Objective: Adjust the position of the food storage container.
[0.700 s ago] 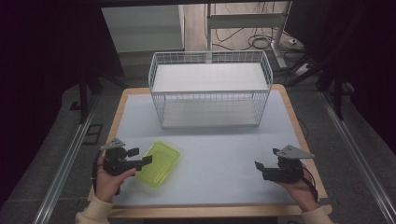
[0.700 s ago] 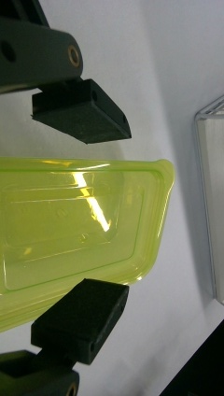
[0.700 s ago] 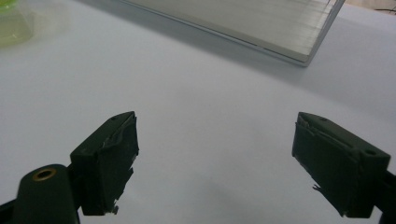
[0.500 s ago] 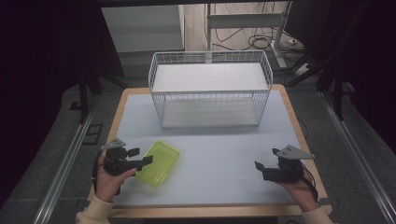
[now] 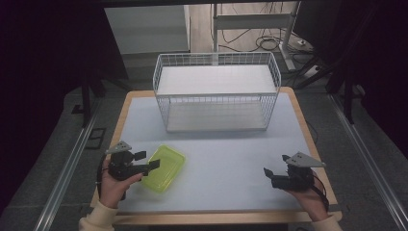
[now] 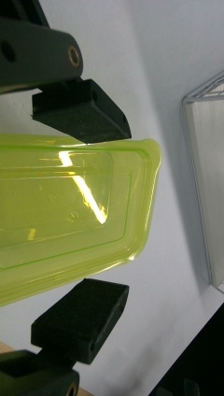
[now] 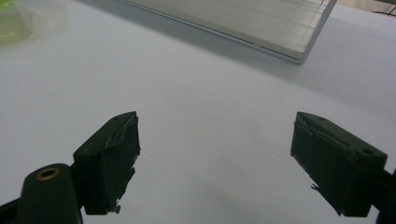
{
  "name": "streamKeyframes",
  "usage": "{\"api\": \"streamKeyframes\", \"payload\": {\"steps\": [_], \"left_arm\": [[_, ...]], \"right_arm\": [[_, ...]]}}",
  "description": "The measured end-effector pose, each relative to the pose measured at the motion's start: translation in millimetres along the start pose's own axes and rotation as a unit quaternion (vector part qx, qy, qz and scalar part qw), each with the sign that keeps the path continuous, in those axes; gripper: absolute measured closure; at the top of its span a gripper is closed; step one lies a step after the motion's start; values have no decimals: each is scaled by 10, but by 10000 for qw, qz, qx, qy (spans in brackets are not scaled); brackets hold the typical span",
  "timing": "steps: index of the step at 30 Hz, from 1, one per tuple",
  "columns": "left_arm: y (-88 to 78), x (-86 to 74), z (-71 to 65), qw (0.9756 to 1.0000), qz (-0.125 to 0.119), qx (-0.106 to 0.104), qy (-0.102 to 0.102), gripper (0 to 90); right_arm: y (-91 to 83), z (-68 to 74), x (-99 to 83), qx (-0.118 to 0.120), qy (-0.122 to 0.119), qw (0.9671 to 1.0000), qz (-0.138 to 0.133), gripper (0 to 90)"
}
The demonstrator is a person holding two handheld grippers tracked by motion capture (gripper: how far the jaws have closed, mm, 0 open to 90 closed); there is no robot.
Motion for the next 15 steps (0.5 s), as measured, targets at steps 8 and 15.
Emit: {"api": "streamKeyframes", "payload": {"steps": [8,15], "left_arm": [[-17,38,-120,9997,64,-131,199,212],[-7,57,-251,9986,152,-187,469,212]], "right_arm": [[-2,10,-22,-49,-33,10000,64,163],[6,23,-29,-65,-94,9999,79,163]]}}
Point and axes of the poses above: each handheld gripper's, and its own axes: y roughly forward along the jaws, x roughly out of its top, z roughly to its left, the point moved 3 cm from there along y, roughly forward along the jaws
